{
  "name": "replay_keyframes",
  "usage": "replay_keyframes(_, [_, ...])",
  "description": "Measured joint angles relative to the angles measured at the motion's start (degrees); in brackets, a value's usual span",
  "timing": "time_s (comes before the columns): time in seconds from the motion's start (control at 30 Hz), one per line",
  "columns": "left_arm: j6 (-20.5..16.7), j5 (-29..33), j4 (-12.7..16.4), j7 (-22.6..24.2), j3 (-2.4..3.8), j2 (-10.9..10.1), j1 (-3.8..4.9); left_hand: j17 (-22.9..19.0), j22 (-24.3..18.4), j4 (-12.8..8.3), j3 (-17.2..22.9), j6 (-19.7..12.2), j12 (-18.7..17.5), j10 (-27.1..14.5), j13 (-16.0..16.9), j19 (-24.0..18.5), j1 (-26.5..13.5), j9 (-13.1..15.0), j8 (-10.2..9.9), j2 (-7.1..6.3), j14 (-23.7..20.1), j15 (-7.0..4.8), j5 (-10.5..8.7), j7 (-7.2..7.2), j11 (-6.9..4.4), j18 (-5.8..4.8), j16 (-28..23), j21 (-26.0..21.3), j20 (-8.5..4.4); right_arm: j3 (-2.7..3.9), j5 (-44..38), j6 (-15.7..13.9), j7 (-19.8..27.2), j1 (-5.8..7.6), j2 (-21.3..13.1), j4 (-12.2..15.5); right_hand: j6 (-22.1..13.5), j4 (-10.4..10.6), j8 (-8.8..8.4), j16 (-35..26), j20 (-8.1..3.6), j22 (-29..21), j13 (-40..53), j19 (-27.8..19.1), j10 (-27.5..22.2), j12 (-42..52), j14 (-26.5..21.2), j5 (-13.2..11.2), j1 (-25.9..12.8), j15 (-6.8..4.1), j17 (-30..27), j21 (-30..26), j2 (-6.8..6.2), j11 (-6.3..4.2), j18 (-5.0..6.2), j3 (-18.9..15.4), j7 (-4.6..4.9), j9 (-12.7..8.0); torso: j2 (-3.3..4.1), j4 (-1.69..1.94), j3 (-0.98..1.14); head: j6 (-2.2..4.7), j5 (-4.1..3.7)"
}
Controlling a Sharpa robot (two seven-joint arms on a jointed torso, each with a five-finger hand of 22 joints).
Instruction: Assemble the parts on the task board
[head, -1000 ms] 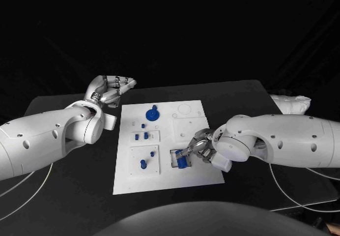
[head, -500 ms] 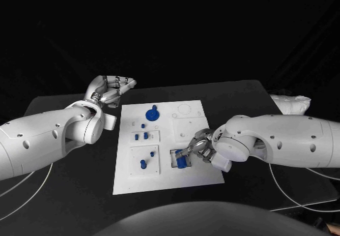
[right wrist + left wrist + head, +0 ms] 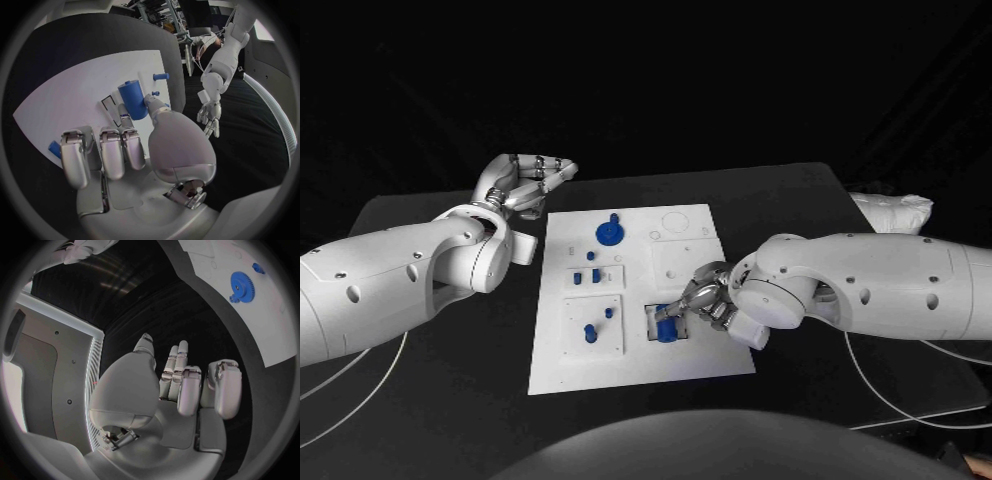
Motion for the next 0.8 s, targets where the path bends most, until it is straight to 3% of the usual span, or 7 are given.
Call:
replay_keyframes(0.13, [0.0, 0.0, 0.0, 0.0, 0.0, 0.0, 0.0, 0.0, 0.0, 0.0, 0.0, 0.0, 0.0, 0.0, 0.0, 0.0, 0.0, 0.0, 0.0, 0.0, 0.0, 0.0, 0.0, 0.0, 0.0, 0.0, 0.0, 0.0, 0.0, 0.02, -0.1, 0.0, 0.0, 0.02, 0.1, 0.0, -1.2, 0.5, 0.03, 0.0, 0.2, 0.0, 0.0, -0.2, 0.0, 0.0, -0.2, -0.2, -0.3, 0.17, 0.0, 0.0, -0.3, 0.0, 0.0, -1.2, 0.11, 0.0, 0.0, 0.0, 0.0, 0.0, -0.02])
replay_keyframes(0.33, [0.1, 0.0, 0.0, -0.1, -0.01, 0.1, 0.0, 0.0, 0.0, 0.0, 0.0, 0.0, 0.0, 0.0, 0.0, 0.0, 0.0, 0.0, 0.0, 0.0, 0.0, 0.0, 0.0, 0.0, 0.0, 0.0, 0.0, 0.0, 0.0, 0.05, -0.2, 0.1, 0.0, 0.03, 0.1, 0.0, -2.2, 1.2, 0.72, 0.0, 0.2, 0.0, 0.0, -0.2, 0.0, 0.0, -0.2, -2.5, -1.0, 0.17, 0.0, 0.0, -0.08, 0.0, 0.0, -2.9, 0.64, 0.3, -0.01, 0.01, -0.01, 0.0, -0.07])
replay_keyframes(0.6, [0.2, 0.0, -0.1, -0.1, -0.02, 0.1, 0.0, 0.0, 0.0, 0.0, 0.0, 0.0, 0.0, 0.0, 0.0, 0.0, 0.0, 0.0, 0.0, 0.0, 0.0, 0.0, 0.25, 0.0, 0.0, 0.0, 0.0, 0.0, 0.0, 0.05, -0.3, 0.3, 0.0, 0.04, 0.1, 0.1, -4.0, 3.4, 4.11, 0.0, 0.2, 0.0, 0.0, -0.2, 0.0, 0.0, -0.2, -9.2, -1.6, 0.17, 0.0, 0.0, 0.59, 0.0, 0.0, -7.2, 0.12, 1.8, -0.01, 0.0, 0.0, 0.0, 0.02])
replay_keyframes(0.8, [0.3, 0.0, -0.1, -0.2, -0.03, 0.1, 0.0, 0.0, 0.0, 0.0, 0.0, 0.0, 0.0, 0.0, 0.0, 0.0, 0.0, 0.0, 0.0, 0.0, 0.0, 0.0, 0.25, 0.0, 0.0, 0.0, 0.0, 0.0, 0.0, 0.05, -0.4, 0.3, 0.0, 0.04, 0.0, 0.1, -4.6, 4.3, 5.02, 0.0, 0.2, 0.0, 0.0, -0.2, 0.0, 0.0, -0.2, -9.6, -1.9, 0.17, 0.0, 0.0, 0.83, 0.0, 0.0, -8.4, 0.01, 2.3, -0.01, 0.0, 0.01, 0.0, 0.06])
